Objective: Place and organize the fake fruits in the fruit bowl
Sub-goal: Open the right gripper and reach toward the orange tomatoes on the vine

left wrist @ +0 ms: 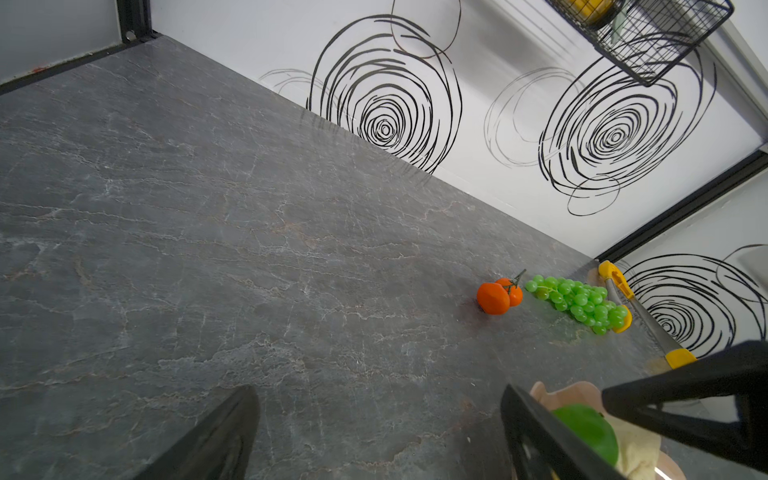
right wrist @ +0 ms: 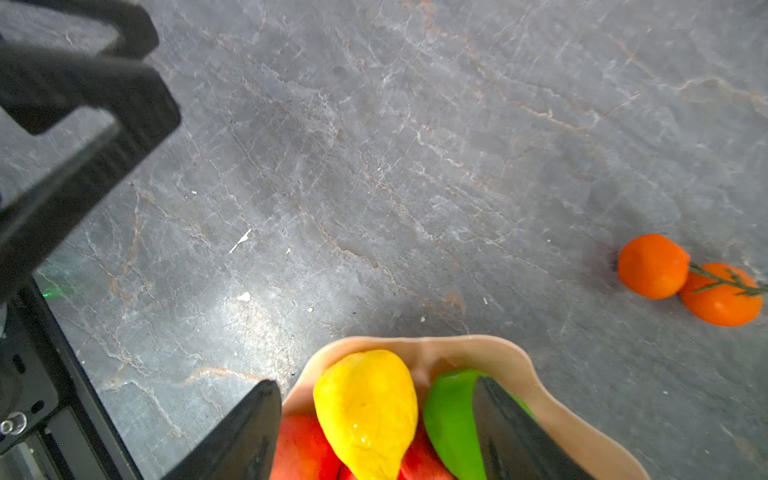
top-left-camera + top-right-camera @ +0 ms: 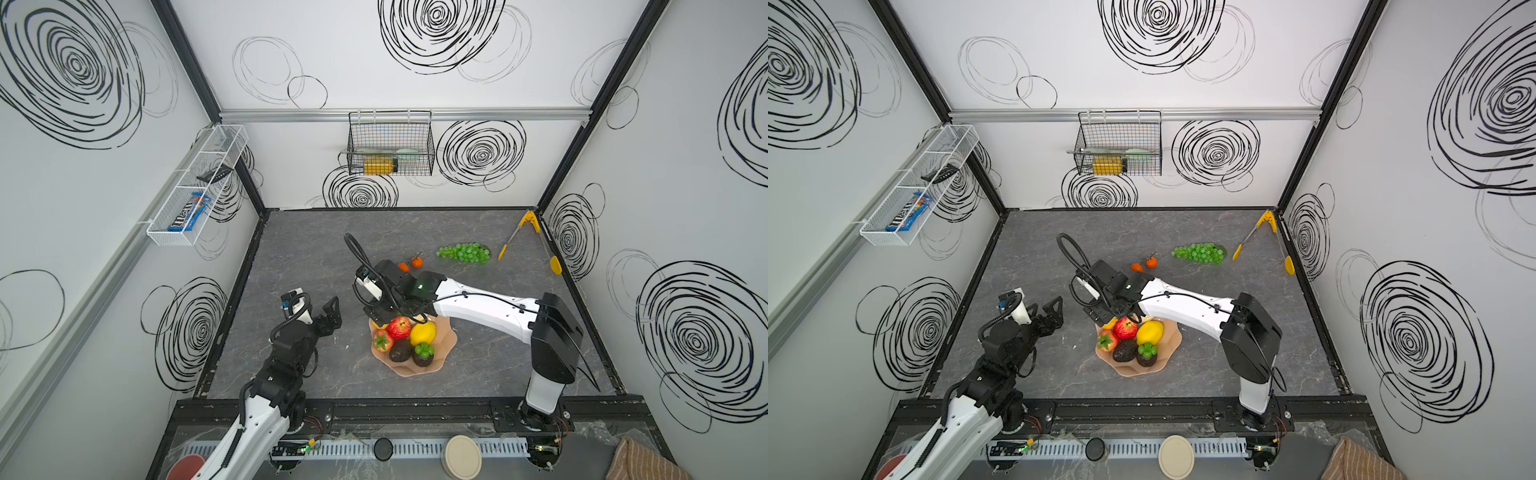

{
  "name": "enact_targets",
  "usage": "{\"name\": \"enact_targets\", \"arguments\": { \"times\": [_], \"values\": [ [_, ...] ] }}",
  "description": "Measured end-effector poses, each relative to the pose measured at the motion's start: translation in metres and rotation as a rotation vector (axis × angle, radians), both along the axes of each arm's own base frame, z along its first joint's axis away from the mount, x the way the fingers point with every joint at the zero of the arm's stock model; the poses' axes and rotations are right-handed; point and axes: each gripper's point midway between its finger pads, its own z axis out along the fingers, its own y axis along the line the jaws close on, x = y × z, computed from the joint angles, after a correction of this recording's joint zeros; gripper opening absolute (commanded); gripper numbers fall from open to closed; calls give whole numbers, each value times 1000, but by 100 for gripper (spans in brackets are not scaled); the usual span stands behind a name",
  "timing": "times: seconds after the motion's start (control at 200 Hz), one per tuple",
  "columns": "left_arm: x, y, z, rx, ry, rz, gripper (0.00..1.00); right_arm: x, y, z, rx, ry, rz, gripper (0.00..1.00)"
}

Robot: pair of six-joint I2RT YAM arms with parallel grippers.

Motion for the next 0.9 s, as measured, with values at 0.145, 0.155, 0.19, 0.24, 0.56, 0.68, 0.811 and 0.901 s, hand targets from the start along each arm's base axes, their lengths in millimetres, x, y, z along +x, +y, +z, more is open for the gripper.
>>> {"name": "enact_targets", "arguments": {
  "times": [0.145, 0.155, 0.19, 0.24, 0.56, 0.68, 0.811, 0.901],
  "values": [
    [1, -3, -2, -2, 8, -16, 94, 22, -19, 43, 96, -82, -67, 74],
    [1, -3, -2, -3, 9, -17, 94, 23, -21, 45, 104, -87, -72, 74],
    [1, -4, -3, -3, 11, -21, 94, 28, -29, 54, 128, -107, -92, 74],
    [1, -5, -3, -4, 11, -25, 94, 37, -43, 64, 154, -127, -127, 74],
    [1, -8, -3, -9, 8, -38, 94, 122, -142, 67, 257, -145, -414, 73],
    [1, -9, -3, -9, 8, -43, 94, 147, -169, 60, 298, -128, -501, 73],
    [1, -11, -3, -9, 7, -50, 95, 168, -183, 47, 332, -110, -557, 73],
    [1, -12, -4, -7, 10, -55, 95, 180, -189, 31, 336, -86, -584, 73]
  ]
}}
